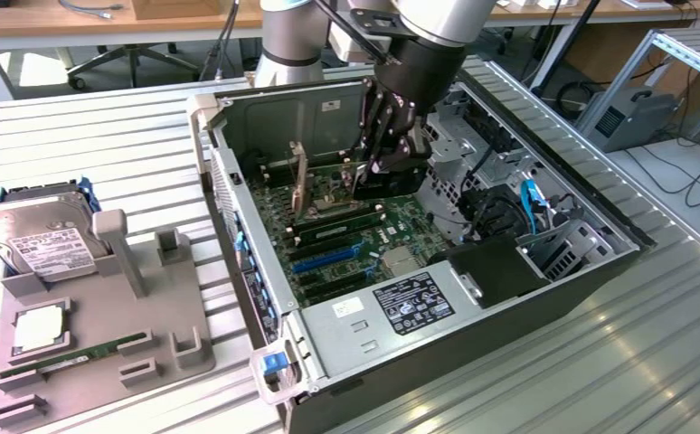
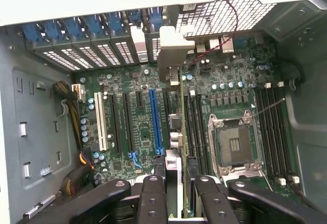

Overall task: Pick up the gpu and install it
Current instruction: 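Insert the gpu into the slot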

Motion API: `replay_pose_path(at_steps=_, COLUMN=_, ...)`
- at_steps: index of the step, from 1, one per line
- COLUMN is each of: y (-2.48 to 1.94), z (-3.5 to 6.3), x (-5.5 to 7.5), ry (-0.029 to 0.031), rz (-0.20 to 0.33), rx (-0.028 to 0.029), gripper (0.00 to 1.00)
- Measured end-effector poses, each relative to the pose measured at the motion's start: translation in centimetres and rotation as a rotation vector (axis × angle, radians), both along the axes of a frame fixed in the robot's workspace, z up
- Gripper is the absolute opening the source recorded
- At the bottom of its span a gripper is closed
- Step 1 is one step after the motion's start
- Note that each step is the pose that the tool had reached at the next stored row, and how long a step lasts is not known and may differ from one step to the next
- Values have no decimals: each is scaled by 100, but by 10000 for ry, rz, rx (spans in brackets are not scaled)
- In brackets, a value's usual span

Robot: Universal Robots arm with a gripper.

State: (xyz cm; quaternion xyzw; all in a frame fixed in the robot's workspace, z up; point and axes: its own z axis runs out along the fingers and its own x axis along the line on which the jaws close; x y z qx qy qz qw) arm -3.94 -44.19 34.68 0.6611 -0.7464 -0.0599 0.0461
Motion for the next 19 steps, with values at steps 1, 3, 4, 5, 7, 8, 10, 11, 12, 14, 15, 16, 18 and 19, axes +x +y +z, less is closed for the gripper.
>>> replay_pose_path(at_steps=1, y=0, z=0, x=0, ry=0, rz=10, rx=1, gripper=27)
replay_pose_path(at_steps=3, y=0, z=0, x=0, ry=0, rz=35, rx=0, gripper=27)
replay_pose_path(at_steps=4, y=0, z=0, x=0, ry=0, rz=48, rx=1, gripper=27)
replay_pose_path(at_steps=5, y=0, z=0, x=0, ry=0, rz=62, rx=0, gripper=27)
replay_pose_path(at_steps=7, y=0, z=0, x=0, ry=0, rz=88, rx=0, gripper=27)
replay_pose_path(at_steps=8, y=0, z=0, x=0, ry=0, rz=102, rx=0, gripper=27)
replay_pose_path(at_steps=10, y=0, z=0, x=0, ry=0, rz=126, rx=0, gripper=27)
replay_pose_path(at_steps=11, y=0, z=0, x=0, ry=0, rz=140, rx=1, gripper=27)
replay_pose_path(at_steps=12, y=0, z=0, x=0, ry=0, rz=168, rx=0, gripper=27)
replay_pose_path(at_steps=14, y=0, z=0, x=0, ry=0, rz=193, rx=0, gripper=27)
replay_pose_path(at_steps=15, y=0, z=0, x=0, ry=0, rz=205, rx=0, gripper=27)
replay_pose_path(at_steps=16, y=0, z=0, x=0, ry=0, rz=217, rx=0, gripper=27)
replay_pose_path(at_steps=18, y=0, z=0, x=0, ry=0, rz=240, rx=0, gripper=27)
replay_pose_path(at_steps=19, y=0, z=0, x=0, ry=0, rz=251, rx=0, gripper=27)
